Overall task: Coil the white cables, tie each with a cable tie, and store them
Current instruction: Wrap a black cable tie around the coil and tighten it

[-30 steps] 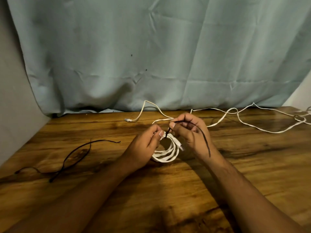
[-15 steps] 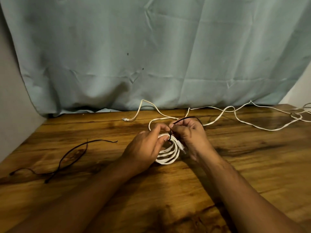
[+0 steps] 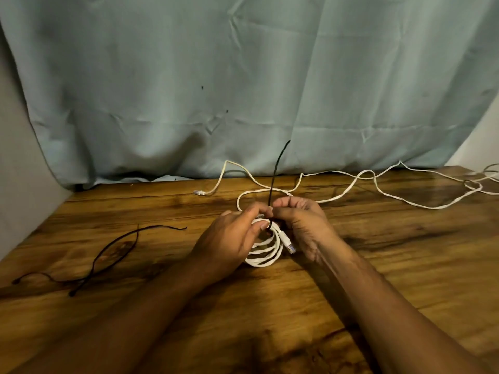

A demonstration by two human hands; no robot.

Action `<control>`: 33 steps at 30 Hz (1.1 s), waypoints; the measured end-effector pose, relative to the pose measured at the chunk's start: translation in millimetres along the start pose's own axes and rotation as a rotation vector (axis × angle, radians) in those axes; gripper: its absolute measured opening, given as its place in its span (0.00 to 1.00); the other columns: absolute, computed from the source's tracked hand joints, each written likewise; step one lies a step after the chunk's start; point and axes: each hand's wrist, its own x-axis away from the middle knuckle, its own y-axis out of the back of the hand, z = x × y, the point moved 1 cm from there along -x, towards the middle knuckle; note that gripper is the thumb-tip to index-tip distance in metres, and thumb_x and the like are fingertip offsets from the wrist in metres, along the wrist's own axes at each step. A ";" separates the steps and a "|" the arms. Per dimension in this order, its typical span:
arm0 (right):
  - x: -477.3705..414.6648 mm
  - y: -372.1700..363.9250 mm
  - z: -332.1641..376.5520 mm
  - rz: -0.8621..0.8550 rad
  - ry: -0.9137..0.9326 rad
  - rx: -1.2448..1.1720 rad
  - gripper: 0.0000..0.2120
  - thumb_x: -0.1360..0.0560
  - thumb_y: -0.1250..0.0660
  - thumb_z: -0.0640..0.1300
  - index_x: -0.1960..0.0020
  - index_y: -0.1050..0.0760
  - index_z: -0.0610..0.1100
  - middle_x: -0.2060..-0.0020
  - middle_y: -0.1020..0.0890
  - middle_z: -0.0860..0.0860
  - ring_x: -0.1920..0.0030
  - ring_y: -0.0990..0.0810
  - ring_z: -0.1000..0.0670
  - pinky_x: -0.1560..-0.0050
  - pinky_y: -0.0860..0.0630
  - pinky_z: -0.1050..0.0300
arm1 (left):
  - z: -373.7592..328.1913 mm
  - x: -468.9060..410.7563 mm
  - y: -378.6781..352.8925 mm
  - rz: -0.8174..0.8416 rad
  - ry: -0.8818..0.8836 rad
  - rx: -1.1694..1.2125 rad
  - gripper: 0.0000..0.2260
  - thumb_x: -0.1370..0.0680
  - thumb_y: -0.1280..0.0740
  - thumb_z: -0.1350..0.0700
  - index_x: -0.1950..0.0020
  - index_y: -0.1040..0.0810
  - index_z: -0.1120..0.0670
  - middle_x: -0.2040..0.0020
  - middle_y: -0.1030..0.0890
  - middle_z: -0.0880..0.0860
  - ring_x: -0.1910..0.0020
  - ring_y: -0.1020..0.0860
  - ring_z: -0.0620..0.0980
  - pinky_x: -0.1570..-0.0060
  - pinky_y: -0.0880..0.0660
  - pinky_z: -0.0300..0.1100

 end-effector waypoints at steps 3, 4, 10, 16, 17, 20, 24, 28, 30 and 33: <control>-0.6 2.6 -1.8 0.039 0.022 0.047 0.10 0.25 0.29 0.31 0.45 0.20 0.28 0.54 0.15 0.34 0.57 0.17 0.43 0.55 0.18 0.54 | -0.4 -0.1 0.7 0.008 0.013 -0.013 0.15 0.16 0.45 0.46 0.32 0.27 0.45 0.48 0.18 0.44 0.51 0.23 0.45 0.51 0.28 0.43; -0.1 2.8 -2.3 0.047 0.017 0.073 0.11 0.26 0.28 0.32 0.45 0.19 0.29 0.52 0.15 0.33 0.55 0.17 0.41 0.52 0.18 0.51 | 0.5 0.3 1.0 0.005 0.022 -0.016 0.15 0.16 0.45 0.45 0.33 0.26 0.45 0.46 0.17 0.45 0.49 0.22 0.45 0.49 0.27 0.47; 2.7 5.3 -3.1 0.130 -0.064 0.117 0.12 0.24 0.27 0.39 0.47 0.18 0.30 0.56 0.15 0.35 0.61 0.18 0.42 0.68 0.23 0.57 | 1.7 1.1 3.7 -0.036 0.026 0.062 0.11 0.15 0.41 0.51 0.37 0.22 0.49 0.55 0.19 0.40 0.56 0.22 0.36 0.57 0.28 0.37; 4.5 -0.1 -2.8 0.247 -0.062 0.085 0.18 0.23 0.28 0.46 0.45 0.19 0.30 0.53 0.18 0.36 0.54 0.21 0.41 0.50 0.25 0.52 | 4.8 -0.4 9.4 -0.135 0.145 0.261 0.10 0.14 0.40 0.60 0.40 0.21 0.55 0.63 0.21 0.37 0.63 0.23 0.31 0.64 0.33 0.25; 4.2 1.1 -2.8 0.279 -0.045 0.077 0.22 0.26 0.25 0.46 0.43 0.20 0.28 0.53 0.19 0.34 0.53 0.22 0.40 0.50 0.26 0.52 | 5.3 -0.6 9.2 -0.142 0.151 0.265 0.10 0.14 0.41 0.60 0.40 0.21 0.55 0.61 0.21 0.38 0.62 0.23 0.31 0.63 0.33 0.25; 6.0 0.2 -2.5 0.409 -0.016 0.113 0.16 0.28 0.26 0.39 0.43 0.18 0.32 0.52 0.17 0.37 0.51 0.19 0.43 0.48 0.24 0.55 | 11.0 -2.3 7.4 -0.183 0.185 0.285 0.10 0.14 0.41 0.58 0.41 0.20 0.53 0.55 0.19 0.42 0.57 0.22 0.34 0.59 0.31 0.28; 3.3 -12.6 -17.0 0.363 0.010 0.106 0.15 0.35 0.31 0.30 0.50 0.17 0.37 0.57 0.16 0.38 0.55 0.18 0.40 0.50 0.24 0.49 | 14.9 -3.2 4.0 -0.186 0.230 0.363 0.09 0.14 0.41 0.59 0.42 0.20 0.55 0.61 0.20 0.35 0.63 0.23 0.33 0.63 0.32 0.27; 3.7 -17.3 -21.9 0.293 0.057 0.126 0.10 0.33 0.31 0.31 0.56 0.16 0.41 0.62 0.15 0.41 0.60 0.17 0.44 0.56 0.24 0.51 | 12.6 -3.8 1.8 -0.160 0.231 0.382 0.09 0.14 0.41 0.59 0.42 0.20 0.57 0.62 0.20 0.39 0.65 0.24 0.32 0.65 0.32 0.27; 3.5 -15.7 -22.0 0.296 0.081 0.147 0.09 0.30 0.30 0.31 0.55 0.16 0.42 0.60 0.14 0.40 0.58 0.17 0.43 0.53 0.24 0.48 | 13.1 -5.3 2.0 -0.155 0.247 0.395 0.09 0.14 0.41 0.58 0.42 0.20 0.56 0.59 0.19 0.43 0.64 0.23 0.34 0.64 0.32 0.28; 4.0 -14.1 -20.7 0.274 0.118 0.202 0.06 0.27 0.28 0.33 0.50 0.16 0.36 0.55 0.14 0.35 0.54 0.16 0.36 0.47 0.24 0.40 | 16.0 -5.7 1.8 -0.168 0.274 0.420 0.10 0.14 0.41 0.58 0.43 0.20 0.54 0.56 0.18 0.45 0.61 0.20 0.38 0.62 0.26 0.32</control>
